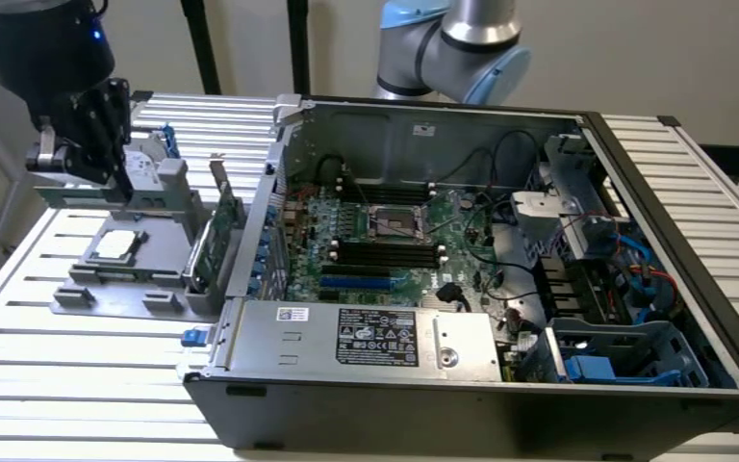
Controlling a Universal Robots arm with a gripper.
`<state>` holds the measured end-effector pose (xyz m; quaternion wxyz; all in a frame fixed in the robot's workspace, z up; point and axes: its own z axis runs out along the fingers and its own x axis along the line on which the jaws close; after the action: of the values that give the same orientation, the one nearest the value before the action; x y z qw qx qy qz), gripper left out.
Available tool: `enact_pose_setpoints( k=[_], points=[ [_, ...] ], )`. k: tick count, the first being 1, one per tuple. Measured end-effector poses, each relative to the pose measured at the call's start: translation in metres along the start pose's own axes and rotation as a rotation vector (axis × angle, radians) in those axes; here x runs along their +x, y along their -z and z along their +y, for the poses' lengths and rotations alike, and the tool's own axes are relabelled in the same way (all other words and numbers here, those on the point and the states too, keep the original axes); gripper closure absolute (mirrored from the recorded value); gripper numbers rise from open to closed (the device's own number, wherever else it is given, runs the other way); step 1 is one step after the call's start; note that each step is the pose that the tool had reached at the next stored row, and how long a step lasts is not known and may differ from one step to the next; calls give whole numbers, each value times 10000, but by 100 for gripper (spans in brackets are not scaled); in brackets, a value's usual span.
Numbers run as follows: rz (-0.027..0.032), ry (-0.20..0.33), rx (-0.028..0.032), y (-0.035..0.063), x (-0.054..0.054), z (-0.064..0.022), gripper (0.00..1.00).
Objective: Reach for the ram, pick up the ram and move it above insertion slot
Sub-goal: 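Pick up the ram and move it above insertion slot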
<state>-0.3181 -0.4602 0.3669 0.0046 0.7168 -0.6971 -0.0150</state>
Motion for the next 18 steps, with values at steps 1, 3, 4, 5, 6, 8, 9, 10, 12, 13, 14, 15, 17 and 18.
enact_pose_setpoints(
  k=[1,3,4,5,6,8,9,10,12,13,14,15,17,18],
  points=[
    [-3,6,-9,43,1,-43,87],
    [-11,16,-21,111,2,-129,87],
    [-14,23,-27,138,3,-174,87],
    [-17,29,-30,158,4,-219,87],
    [-24,35,-31,174,5,-263,87],
    [-45,47,-31,196,7,-355,87],
    [-60,53,-31,205,8,-399,87],
    [-76,59,-31,214,10,-446,87],
    [-112,70,-30,228,12,-537,87],
    [-128,75,-30,235,13,-581,87],
    [-145,82,-29,241,14,-626,87],
    [-161,88,-29,247,15,-671,87],
    [-188,100,-29,258,18,-761,87],
    [-202,107,-29,263,19,-805,87]
  ],
)
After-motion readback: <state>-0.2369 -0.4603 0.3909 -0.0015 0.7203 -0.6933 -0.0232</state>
